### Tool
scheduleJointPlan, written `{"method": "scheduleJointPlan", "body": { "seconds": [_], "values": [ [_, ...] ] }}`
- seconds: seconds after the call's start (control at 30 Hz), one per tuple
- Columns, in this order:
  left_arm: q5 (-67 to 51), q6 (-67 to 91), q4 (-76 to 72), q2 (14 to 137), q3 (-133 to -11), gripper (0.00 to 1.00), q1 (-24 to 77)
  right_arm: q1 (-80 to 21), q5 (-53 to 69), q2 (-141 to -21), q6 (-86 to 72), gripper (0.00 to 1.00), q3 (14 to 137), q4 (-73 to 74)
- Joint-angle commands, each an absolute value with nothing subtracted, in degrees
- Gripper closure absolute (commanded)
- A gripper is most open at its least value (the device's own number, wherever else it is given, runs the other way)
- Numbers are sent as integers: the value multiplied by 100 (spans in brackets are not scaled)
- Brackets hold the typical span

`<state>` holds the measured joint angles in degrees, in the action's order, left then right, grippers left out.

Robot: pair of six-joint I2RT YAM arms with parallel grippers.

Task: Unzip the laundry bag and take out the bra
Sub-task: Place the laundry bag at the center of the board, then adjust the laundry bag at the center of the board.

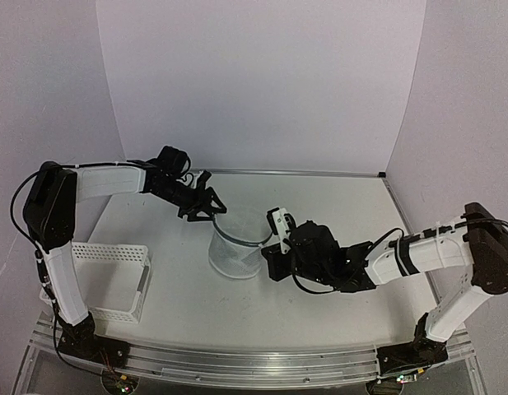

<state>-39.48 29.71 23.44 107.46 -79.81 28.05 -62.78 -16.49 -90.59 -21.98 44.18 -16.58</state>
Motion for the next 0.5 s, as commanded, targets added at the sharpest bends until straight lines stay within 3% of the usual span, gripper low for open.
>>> {"method": "scheduleJointPlan", "body": {
  "seconds": [0.0, 0.2, 0.47],
  "values": [
    [-3281, 2808, 2728, 10132, -8108, 41, 2773, -6331, -1546, -9227, -2369, 100, 4794, -1863],
    [-2938, 2854, 2940, 9630, -7920, 30, 2769, -6378, -1366, -9513, -2546, 100, 5031, -1902],
    [-3479, 3191, 2963, 8879, -7284, 25, 2764, -6422, -1270, -9735, -2548, 100, 5249, -1920]
  ]
}}
